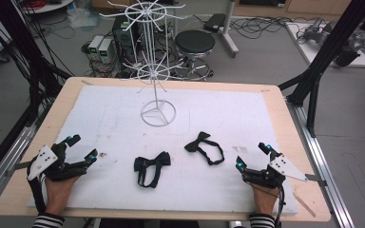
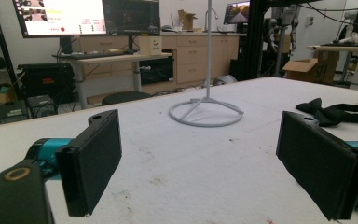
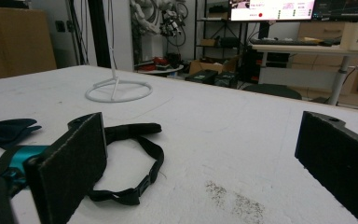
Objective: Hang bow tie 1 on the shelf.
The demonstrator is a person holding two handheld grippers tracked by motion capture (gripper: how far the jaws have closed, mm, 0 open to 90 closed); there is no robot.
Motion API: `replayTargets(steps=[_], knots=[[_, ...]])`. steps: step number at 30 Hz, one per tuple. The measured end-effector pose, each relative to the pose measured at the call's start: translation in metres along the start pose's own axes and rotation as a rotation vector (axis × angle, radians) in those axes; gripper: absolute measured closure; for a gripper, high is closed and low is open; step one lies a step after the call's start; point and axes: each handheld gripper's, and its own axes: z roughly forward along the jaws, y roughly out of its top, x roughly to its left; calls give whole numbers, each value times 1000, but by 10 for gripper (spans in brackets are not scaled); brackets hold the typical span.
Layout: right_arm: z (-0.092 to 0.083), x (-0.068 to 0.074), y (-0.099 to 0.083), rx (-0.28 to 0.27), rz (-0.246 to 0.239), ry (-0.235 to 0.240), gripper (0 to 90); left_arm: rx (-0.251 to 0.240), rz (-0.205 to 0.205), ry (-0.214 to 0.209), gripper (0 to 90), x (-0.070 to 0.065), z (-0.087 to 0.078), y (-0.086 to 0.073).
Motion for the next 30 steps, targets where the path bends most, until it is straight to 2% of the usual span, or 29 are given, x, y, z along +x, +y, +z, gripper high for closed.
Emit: replayTargets(steps=[14, 17, 22, 24, 26, 30], knots=[[0, 0, 0, -6, -10, 0, 13, 6, -5, 3, 145, 0, 1, 0], [0, 0, 0, -6, 0, 0, 13, 6, -7, 0, 143, 1, 1, 0], [0, 0, 0, -7, -2, 0, 13, 37, -5, -29, 138, 2, 1, 3], [-1, 0, 0, -8, 0, 0, 13, 37, -18, -59, 136, 3, 1, 5], [-1, 0, 0, -9, 3, 1, 13, 45, -12, -82, 136, 4, 1, 10], [-1, 0, 0, -11, 4, 0, 14, 51, -24, -133, 136, 7, 3, 20]])
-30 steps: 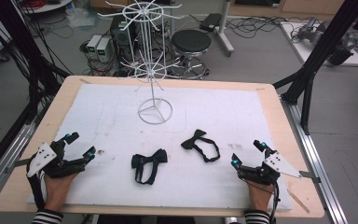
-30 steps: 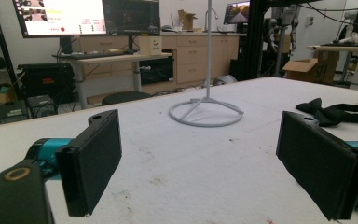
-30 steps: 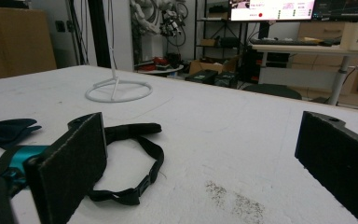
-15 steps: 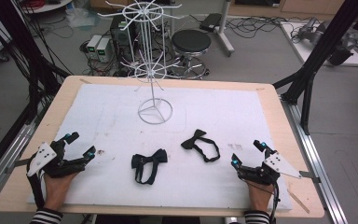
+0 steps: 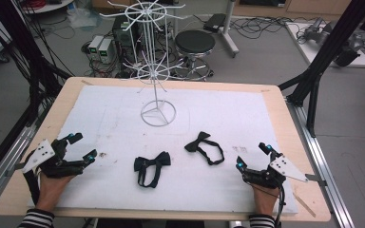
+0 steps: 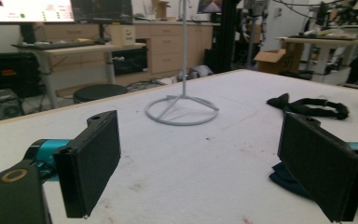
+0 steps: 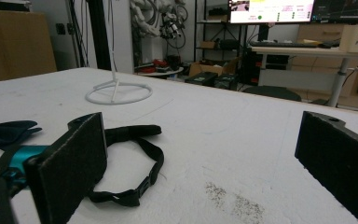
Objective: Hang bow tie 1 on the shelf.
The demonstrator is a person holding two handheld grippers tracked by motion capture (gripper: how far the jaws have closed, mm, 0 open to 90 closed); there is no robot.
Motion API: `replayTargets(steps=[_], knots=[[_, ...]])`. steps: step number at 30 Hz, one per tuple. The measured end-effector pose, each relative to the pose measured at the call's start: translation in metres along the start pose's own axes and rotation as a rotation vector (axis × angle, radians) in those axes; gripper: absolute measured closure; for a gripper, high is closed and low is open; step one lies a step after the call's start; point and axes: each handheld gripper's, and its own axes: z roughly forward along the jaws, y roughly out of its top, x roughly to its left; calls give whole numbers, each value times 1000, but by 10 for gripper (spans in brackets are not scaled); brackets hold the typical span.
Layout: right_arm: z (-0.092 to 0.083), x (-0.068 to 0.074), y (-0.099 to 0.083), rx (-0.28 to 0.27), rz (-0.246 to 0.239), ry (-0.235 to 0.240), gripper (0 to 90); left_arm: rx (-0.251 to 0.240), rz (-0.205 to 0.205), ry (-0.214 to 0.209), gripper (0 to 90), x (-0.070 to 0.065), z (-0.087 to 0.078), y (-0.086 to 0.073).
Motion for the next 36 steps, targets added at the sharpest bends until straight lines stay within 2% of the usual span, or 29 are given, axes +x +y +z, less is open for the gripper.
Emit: replayTargets(steps=[2, 3, 4, 5, 7, 10, 14, 16, 18, 22, 25, 26, 27, 29, 31, 32, 36], knots=[[0, 0, 0, -1, 1, 2, 13, 28, 3, -37, 136, 2, 2, 9], [0, 0, 0, -1, 0, 1, 13, 28, 3, -37, 136, 2, 2, 9], [0, -1, 0, -5, -6, -1, 13, 50, 11, -63, 136, 2, 4, 15], [0, -1, 0, -5, -5, -1, 14, 50, 11, -63, 136, 2, 4, 15], [0, -1, 0, -5, -5, -3, 13, 71, 19, -91, 136, 2, 7, 21], [0, -1, 0, -5, -5, -3, 14, 113, 45, -126, 135, 1, 13, 30], [0, -1, 0, -9, -10, -3, 13, 142, 73, -159, 135, -2, 22, 41], [0, -1, 0, -8, -7, -5, 14, 170, 100, -177, 135, -5, 30, 48], [0, -1, 0, -10, -2, -2, 13, 174, 101, -185, 136, -6, 32, 50], [0, -1, 0, -9, 0, 0, 13, 217, 131, -229, 136, -12, 44, 57], [-1, -1, 0, -5, 6, -3, 13, 259, 149, -269, 136, -17, 53, 60], [-1, -1, 0, -6, 6, -2, 13, 284, 153, -295, 136, -19, 59, 61], [-1, -1, 0, -6, 6, -1, 13, 284, 153, -295, 136, -19, 59, 61], [-1, -1, 0, -7, 6, -1, 13, 323, 162, -328, 136, -23, 68, 62], [0, -1, 0, -10, 0, -1, 13, 338, 170, -336, 136, -25, 71, 63], [0, -1, 0, -11, -1, -1, 13, 365, 178, -360, 137, -28, 78, 63], [0, -1, 0, -10, -1, -2, 13, 404, 192, -393, 138, -35, 87, 64]])
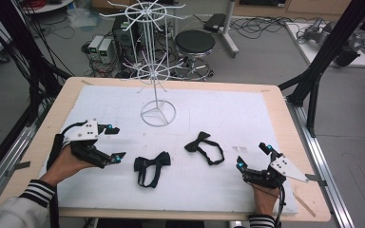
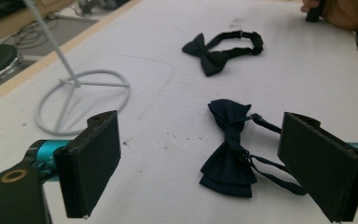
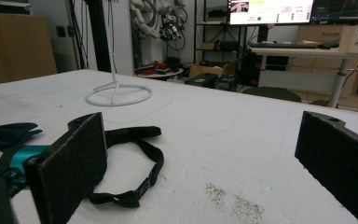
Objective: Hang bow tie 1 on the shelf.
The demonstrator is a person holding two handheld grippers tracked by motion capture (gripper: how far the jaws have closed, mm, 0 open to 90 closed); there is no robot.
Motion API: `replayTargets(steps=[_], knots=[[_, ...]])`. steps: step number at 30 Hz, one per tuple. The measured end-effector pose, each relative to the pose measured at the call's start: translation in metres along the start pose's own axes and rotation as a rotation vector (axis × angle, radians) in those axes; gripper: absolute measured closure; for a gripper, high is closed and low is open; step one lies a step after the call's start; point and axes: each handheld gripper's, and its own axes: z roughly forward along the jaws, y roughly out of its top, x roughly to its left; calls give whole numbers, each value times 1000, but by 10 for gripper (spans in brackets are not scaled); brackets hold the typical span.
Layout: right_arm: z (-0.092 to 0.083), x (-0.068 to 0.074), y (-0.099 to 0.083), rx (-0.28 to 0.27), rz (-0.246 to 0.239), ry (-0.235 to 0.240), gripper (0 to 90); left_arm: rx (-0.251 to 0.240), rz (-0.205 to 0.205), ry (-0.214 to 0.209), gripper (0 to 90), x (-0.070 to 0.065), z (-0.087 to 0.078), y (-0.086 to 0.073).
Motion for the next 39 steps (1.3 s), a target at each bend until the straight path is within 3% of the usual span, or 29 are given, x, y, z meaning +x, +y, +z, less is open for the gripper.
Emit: replayTargets(steps=[2, 4, 6, 8, 10, 12, 24, 29, 31, 39], knots=[[0, 0, 0, 0, 0, 0, 13, 54, 25, -25, 138, 0, 9, 5], [0, 0, 0, 0, 0, -1, 13, 68, 27, -27, 138, -1, 13, 6], [0, 0, 0, 1, 3, -1, 13, 116, 39, -45, 138, -1, 20, 11], [0, 0, 0, 0, 2, -2, 14, 121, 35, -49, 139, -2, 24, 12], [-1, 0, 0, 2, 5, -2, 13, 173, 51, -68, 139, -3, 31, 17], [0, 0, 0, 1, 2, -1, 13, 186, 52, -74, 141, -3, 34, 19], [-1, -1, 0, -6, 1, -2, 13, 373, 92, -125, 155, -8, 69, 29], [-1, 0, 0, -4, 7, 0, 13, 409, 73, -137, 164, -9, 82, 28], [-1, 0, 0, -5, 7, 0, 13, 440, 79, -149, 164, -9, 88, 27], [-1, 0, 0, -6, 10, 1, 13, 475, 92, -169, 222, -15, 100, 28]])
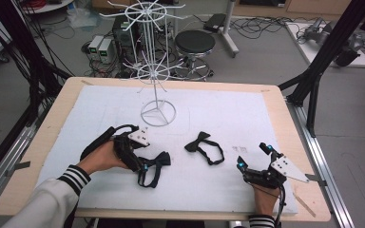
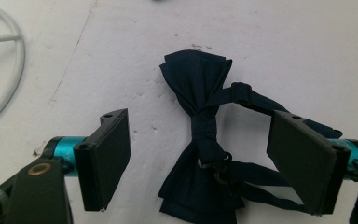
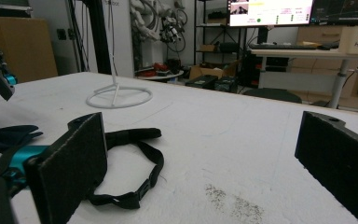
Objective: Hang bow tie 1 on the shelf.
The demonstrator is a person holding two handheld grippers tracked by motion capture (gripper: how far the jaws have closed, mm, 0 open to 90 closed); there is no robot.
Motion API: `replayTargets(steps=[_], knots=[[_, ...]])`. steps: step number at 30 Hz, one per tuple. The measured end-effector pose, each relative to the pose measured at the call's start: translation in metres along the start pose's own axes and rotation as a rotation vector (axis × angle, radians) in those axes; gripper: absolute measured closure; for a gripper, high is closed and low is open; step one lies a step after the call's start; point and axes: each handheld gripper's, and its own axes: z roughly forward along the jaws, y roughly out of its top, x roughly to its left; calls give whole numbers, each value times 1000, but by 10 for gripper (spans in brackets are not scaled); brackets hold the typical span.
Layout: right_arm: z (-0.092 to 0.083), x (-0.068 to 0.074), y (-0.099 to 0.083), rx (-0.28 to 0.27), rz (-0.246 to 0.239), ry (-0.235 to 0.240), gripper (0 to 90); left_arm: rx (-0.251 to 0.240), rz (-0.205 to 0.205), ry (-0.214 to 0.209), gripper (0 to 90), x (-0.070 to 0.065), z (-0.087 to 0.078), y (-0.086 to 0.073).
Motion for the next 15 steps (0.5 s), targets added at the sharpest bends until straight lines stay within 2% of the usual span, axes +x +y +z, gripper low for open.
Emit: replayTargets(steps=[8, 15], knots=[[0, 0, 0, -1, 2, -1, 13, 75, 11, -9, 278, 0, 12, 3], [0, 0, 0, -1, 3, -1, 13, 118, 13, -7, 312, 1, 21, 4]])
